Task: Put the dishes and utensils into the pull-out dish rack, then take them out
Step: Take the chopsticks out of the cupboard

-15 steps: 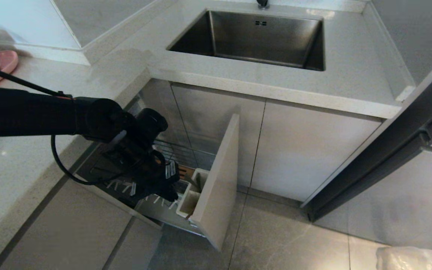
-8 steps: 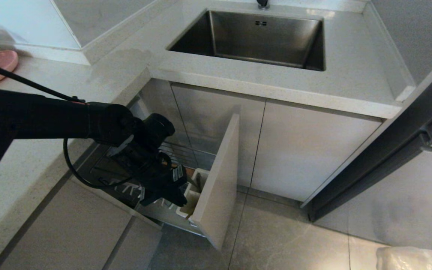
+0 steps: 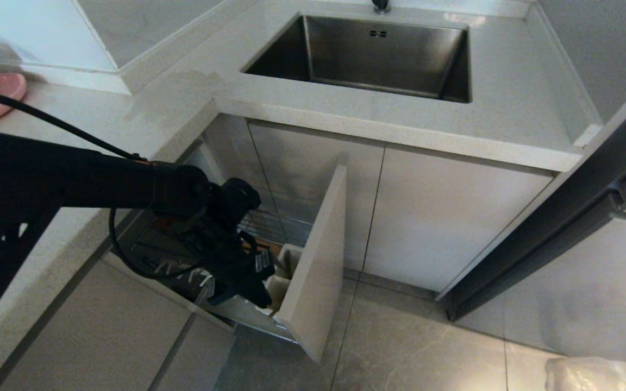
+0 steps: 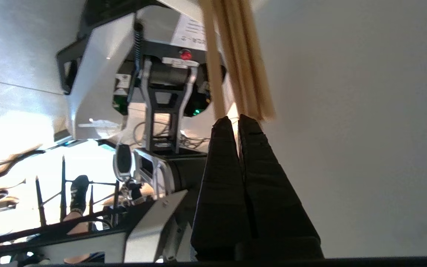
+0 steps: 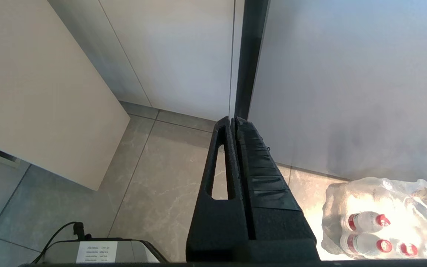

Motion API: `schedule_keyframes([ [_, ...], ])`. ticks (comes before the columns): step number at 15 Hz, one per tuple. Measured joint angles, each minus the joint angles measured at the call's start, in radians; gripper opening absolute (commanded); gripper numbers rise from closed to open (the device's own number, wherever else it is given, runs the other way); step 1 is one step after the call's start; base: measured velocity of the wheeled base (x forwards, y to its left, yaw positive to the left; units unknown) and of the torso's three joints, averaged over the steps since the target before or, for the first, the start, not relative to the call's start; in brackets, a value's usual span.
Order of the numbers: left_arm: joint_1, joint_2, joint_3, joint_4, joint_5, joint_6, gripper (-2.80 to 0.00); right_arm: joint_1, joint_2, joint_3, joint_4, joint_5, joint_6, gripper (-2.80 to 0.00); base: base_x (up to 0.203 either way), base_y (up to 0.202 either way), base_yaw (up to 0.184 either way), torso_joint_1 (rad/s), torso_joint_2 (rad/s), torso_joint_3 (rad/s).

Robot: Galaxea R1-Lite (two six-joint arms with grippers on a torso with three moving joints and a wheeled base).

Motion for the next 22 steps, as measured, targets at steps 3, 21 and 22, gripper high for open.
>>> schedule_keyframes([
  [3,0.009,0.017,-0.008,-0.008,0.02,0.006,-2.8,0.0,0.0,0.0,0.0,0.0,0.0,-2.8,0.0,0.0,0.0,0.0,0.0,0.0],
  [21,0.037,0.055,-0.004,-0.111,0.029,-0.027,0.0,0.0,0.0,0.0,0.0,0.0,0.0,-2.8,0.0,0.0,0.0,0.0,0.0,0.0],
  [22,0.037,0.054,-0.004,-0.111,0.029,-0.025,0.0,0.0,0.0,0.0,0.0,0.0,0.0,-2.8,0.0,0.0,0.0,0.0,0.0,0.0],
])
